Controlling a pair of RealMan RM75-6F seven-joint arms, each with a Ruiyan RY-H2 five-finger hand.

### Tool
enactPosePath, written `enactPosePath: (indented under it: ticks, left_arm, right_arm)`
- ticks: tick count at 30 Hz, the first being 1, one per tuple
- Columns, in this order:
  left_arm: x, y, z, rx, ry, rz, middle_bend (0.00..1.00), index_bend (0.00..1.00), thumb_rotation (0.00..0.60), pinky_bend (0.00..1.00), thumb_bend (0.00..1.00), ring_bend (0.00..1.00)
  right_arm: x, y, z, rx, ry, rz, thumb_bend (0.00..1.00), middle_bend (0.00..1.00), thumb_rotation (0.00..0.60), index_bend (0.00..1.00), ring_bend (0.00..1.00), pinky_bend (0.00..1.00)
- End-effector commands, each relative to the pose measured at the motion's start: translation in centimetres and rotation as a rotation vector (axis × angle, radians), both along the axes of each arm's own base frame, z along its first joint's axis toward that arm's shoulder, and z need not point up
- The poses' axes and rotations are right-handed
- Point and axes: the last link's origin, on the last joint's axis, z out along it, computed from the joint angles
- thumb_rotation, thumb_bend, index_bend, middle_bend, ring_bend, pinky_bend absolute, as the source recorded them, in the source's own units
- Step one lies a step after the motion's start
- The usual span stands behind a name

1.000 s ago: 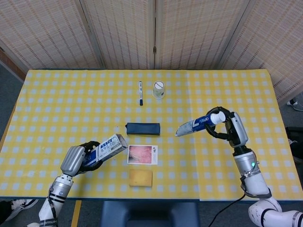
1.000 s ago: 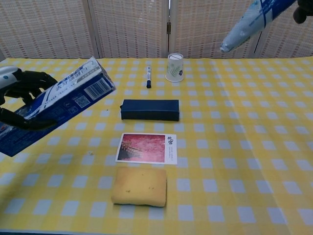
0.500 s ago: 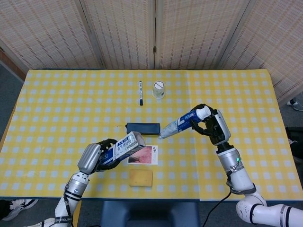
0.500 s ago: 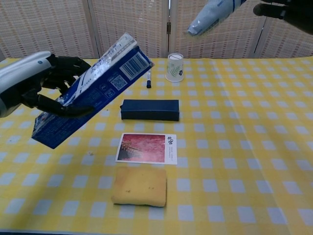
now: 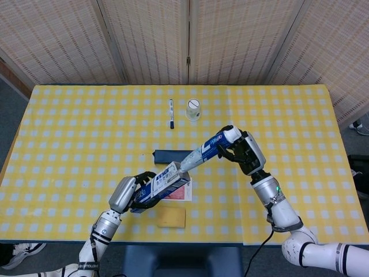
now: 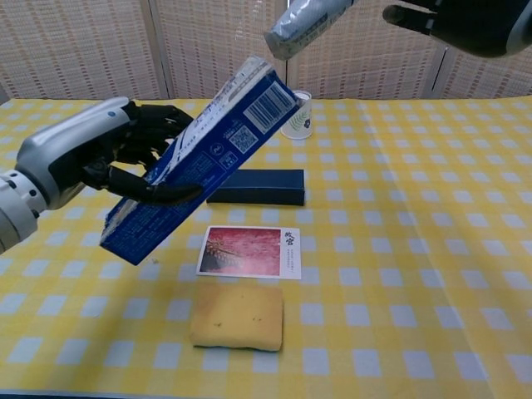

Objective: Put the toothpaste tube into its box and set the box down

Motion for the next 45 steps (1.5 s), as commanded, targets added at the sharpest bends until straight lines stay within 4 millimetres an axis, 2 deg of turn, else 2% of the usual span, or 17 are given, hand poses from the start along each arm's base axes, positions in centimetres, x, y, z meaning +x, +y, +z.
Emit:
enactPosePath:
  ticks: [1, 15, 23, 34, 45]
  left_arm:
    - [0.5, 0.0, -0.2, -0.027, -0.035, -0.005, 0.51, 0.5, 0.6, 0.58, 0.3, 0.49]
    - [1.4, 0.8, 0.0, -0.099, -0.14, -0.013, 0.51, 0.49, 0.6, 0.58, 0.3, 0.49]
    - [1.3, 0.9, -0.3, -0.118, -0.142, -0.023, 0.51, 0.49, 0.6, 0.58, 0.3, 0.49]
    - [-0.3, 0.3, -0.2, -0.112, -0.066, -0.071, 0.51, 0.5, 0.6, 0.58, 0.3, 0.49]
    - [0.4, 0.5, -0.4, -0.137, -0.068, -0.11, 0.51, 0.5, 0.6, 0.58, 0.3, 0.49]
  right_arm:
    - [0.2, -0.1, -0.1, 0.029, -0.015, 0.002, 0.37, 0.63, 0.6, 0.79, 0.72, 0.65]
    - [0.6, -0.4, -0.5, 0.089, -0.044, 0.0, 0.37, 0.63, 0.6, 0.79, 0.72, 0.65]
    - [0.7, -0.7, -1.0, 0.103, 0.009, 0.017, 0.37, 0.63, 0.6, 0.79, 0.72, 0.65]
    - [1.4, -0.1, 0.0, 0.072, 0.116, 0.043, 0.37, 0.63, 0.6, 0.79, 0.72, 0.65]
    - [1.6, 0.2, 0.7, 0.087, 0.128, 0.039, 0.37, 0.63, 0.6, 0.79, 0.72, 0.65]
